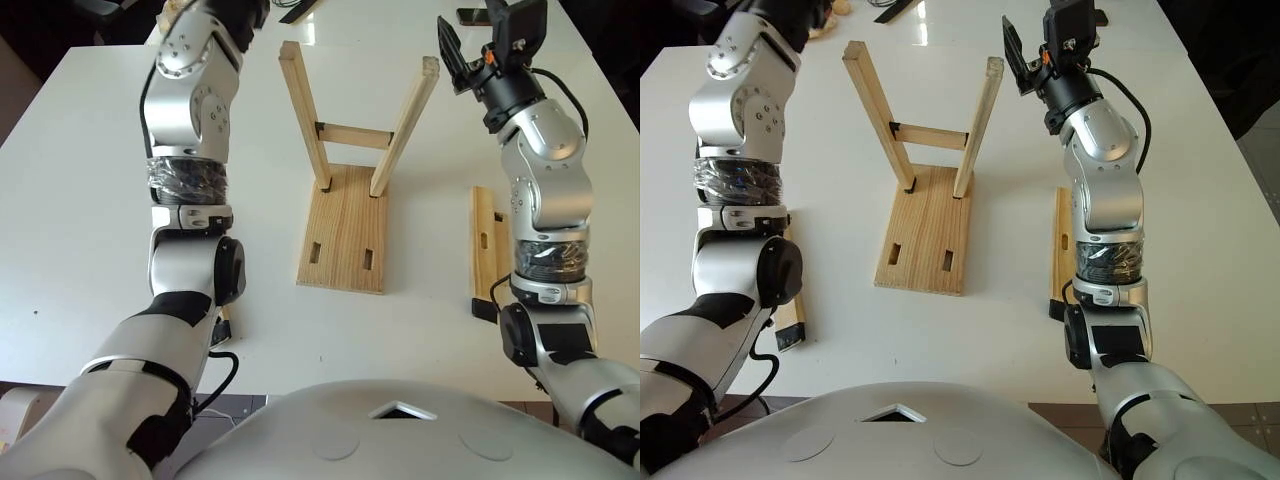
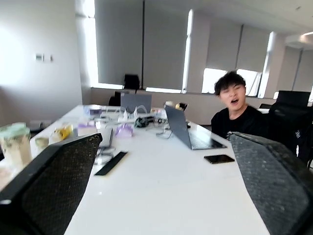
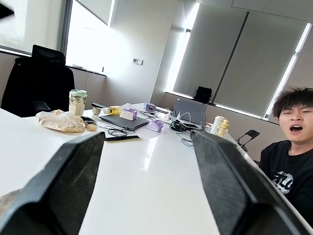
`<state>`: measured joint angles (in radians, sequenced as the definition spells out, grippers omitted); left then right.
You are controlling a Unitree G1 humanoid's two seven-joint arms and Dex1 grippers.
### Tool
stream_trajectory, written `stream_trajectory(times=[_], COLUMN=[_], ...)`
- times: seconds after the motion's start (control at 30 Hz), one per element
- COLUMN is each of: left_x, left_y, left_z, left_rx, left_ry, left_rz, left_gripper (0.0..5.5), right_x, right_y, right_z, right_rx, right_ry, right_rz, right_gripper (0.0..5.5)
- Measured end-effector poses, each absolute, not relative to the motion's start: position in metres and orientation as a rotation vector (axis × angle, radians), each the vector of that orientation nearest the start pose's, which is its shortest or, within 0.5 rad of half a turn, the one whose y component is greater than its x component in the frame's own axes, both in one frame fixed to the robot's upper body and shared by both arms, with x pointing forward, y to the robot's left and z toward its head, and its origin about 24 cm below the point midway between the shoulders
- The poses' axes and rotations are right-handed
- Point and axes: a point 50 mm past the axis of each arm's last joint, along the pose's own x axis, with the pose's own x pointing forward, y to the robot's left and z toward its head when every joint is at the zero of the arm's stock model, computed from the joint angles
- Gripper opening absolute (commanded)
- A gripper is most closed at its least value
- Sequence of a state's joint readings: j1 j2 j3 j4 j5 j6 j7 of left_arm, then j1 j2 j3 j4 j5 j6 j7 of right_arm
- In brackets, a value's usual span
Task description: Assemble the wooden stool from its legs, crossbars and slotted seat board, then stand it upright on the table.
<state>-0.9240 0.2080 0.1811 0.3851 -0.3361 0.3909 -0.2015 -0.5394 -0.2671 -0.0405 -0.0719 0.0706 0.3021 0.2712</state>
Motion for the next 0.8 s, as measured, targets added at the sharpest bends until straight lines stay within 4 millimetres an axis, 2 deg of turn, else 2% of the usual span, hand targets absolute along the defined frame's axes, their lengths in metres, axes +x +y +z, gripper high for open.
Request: stream_trajectory(times=[0.1, 0.17, 0.27, 0.33, 0.47, 0.57, 0.7, 0.8], left_x=[0.391, 0.392, 0.386, 0.379, 0.375, 0.376, 0.375, 0.362], left_y=[0.145, 0.139, 0.120, 0.109, 0.099, 0.103, 0.113, 0.110], left_z=[0.215, 0.228, 0.271, 0.290, 0.292, 0.279, 0.219, 0.212], left_rx=[-0.243, -0.265, -0.278, -0.272, -0.230, -0.187, -0.142, -0.117], left_ry=[-0.098, -0.108, -0.208, -0.258, -0.250, -0.218, -0.085, -0.119], left_rz=[-0.306, -0.335, -0.423, -0.472, -0.499, -0.467, -0.410, -0.446], left_gripper=[4.81, 4.81, 4.81, 4.81, 4.81, 4.81, 4.81, 4.81], right_x=[0.326, 0.325, 0.325, 0.324, 0.323, 0.323, 0.321, 0.320], right_y=[-0.154, -0.155, -0.154, -0.154, -0.153, -0.153, -0.151, -0.149], right_z=[0.187, 0.185, 0.181, 0.178, 0.177, 0.176, 0.169, 0.164], right_rx=[-0.223, -0.220, -0.211, -0.205, -0.201, -0.202, -0.205, -0.212], right_ry=[-0.273, -0.268, -0.260, -0.251, -0.251, -0.249, -0.224, -0.206], right_rz=[0.304, 0.300, 0.296, 0.294, 0.288, 0.289, 0.300, 0.313], right_gripper=[3.24, 3.24, 3.24, 3.24, 3.24, 3.24, 3.24, 3.24])
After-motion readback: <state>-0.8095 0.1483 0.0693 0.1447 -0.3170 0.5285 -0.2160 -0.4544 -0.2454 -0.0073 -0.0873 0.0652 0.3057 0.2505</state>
